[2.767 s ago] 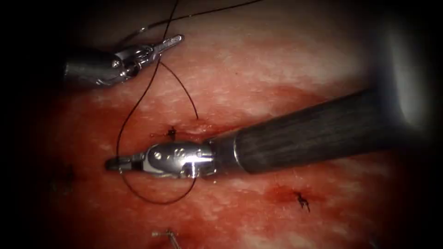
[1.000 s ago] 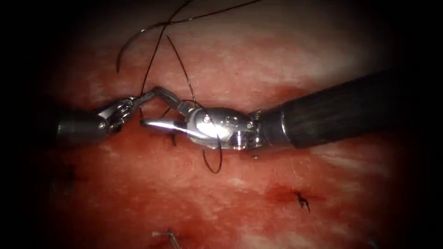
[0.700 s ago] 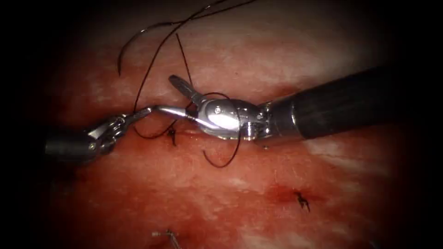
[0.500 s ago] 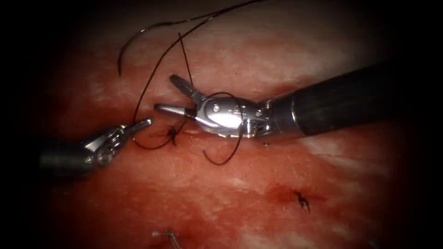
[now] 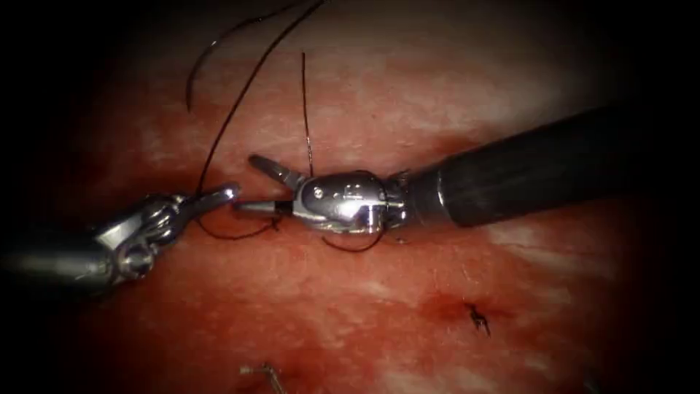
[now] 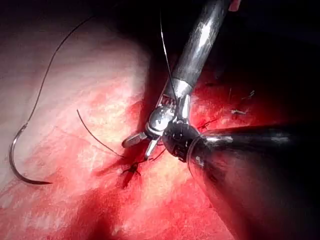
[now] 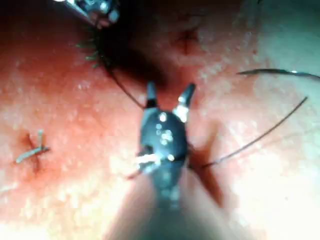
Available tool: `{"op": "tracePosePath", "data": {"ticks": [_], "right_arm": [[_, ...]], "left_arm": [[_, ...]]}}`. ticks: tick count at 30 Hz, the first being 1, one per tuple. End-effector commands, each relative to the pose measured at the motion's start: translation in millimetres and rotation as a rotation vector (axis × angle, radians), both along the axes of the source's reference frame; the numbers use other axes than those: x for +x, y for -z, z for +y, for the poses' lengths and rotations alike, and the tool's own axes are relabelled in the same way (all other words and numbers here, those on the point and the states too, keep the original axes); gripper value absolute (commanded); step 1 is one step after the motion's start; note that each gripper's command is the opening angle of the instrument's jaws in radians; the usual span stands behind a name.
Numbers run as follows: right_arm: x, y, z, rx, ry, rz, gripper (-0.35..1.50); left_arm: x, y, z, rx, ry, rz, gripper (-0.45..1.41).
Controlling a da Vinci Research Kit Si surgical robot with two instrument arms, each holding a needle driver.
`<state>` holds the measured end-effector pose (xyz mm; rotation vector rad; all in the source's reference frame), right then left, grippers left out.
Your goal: Wound Closure
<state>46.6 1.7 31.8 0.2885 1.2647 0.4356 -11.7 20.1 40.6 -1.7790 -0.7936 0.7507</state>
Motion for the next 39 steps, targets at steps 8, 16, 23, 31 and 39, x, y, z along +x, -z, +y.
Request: {"op": "tracePosePath", "data": {"ticks": [8,16,23,31,39], "right_arm": [[0.9,-0.2,-1.7,-0.002,0.052,0.022,0.96],[1.1,0.4,-2.3,0.0,0.096,0.063,0.94],[0.7,0.5,-2.3,-0.006,0.096,0.101,0.93],[-0.1,1.1,-1.6,-0.012,0.042,0.153,0.91],[-0.2,2.5,-0.9,-0.015,-0.017,0.227,0.89]], "left_arm": [[-4.1,-1.6,4.2,-0.003,-0.066,0.014,-0.45],[-7.9,-10.2,9.5,0.012,-0.138,0.045,-0.45],[-9.0,-19.0,11.5,-0.001,-0.166,0.082,-0.45],[-7.3,-22.5,9.7,-0.016,-0.173,0.108,-0.45],[-6.8,-23.9,8.7,-0.029,-0.177,0.113,-0.45]]}}
